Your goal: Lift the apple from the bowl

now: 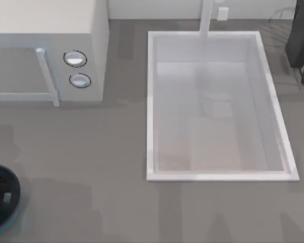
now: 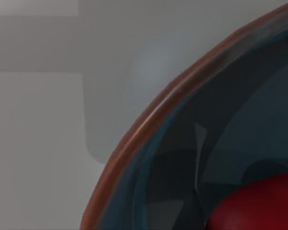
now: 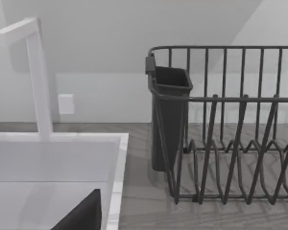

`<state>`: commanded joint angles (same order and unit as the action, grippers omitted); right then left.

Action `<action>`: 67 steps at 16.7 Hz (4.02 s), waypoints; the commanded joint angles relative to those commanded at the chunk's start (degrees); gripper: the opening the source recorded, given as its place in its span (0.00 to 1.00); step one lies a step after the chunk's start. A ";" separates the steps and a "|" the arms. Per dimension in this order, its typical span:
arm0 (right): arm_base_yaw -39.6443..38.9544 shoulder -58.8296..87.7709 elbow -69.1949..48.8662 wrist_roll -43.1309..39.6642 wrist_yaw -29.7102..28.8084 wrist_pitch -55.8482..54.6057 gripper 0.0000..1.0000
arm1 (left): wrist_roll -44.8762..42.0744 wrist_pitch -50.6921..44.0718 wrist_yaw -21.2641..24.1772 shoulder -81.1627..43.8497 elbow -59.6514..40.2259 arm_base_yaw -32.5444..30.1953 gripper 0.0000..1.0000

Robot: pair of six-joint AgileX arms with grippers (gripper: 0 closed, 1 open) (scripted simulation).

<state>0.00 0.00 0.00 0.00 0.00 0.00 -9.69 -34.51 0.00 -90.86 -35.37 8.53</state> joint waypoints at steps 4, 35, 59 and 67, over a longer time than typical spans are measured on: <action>0.00 0.00 0.00 0.00 0.00 0.00 1.00 | 0.00 0.00 0.00 0.00 0.00 0.00 0.10; 0.00 0.00 0.00 0.00 0.00 0.00 1.00 | 1.43 -63.91 -1.64 8.64 -59.31 -1.23 0.00; 0.00 0.00 0.00 0.00 0.00 0.00 1.00 | 37.97 -48.84 0.11 -25.48 -74.08 -38.31 0.00; 0.00 0.00 0.00 0.00 0.00 0.00 1.00 | 37.86 -29.96 0.11 -27.03 -57.63 -38.26 0.00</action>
<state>0.00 0.00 0.00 0.00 0.00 0.00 28.17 -64.46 0.11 -117.89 -92.99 -29.73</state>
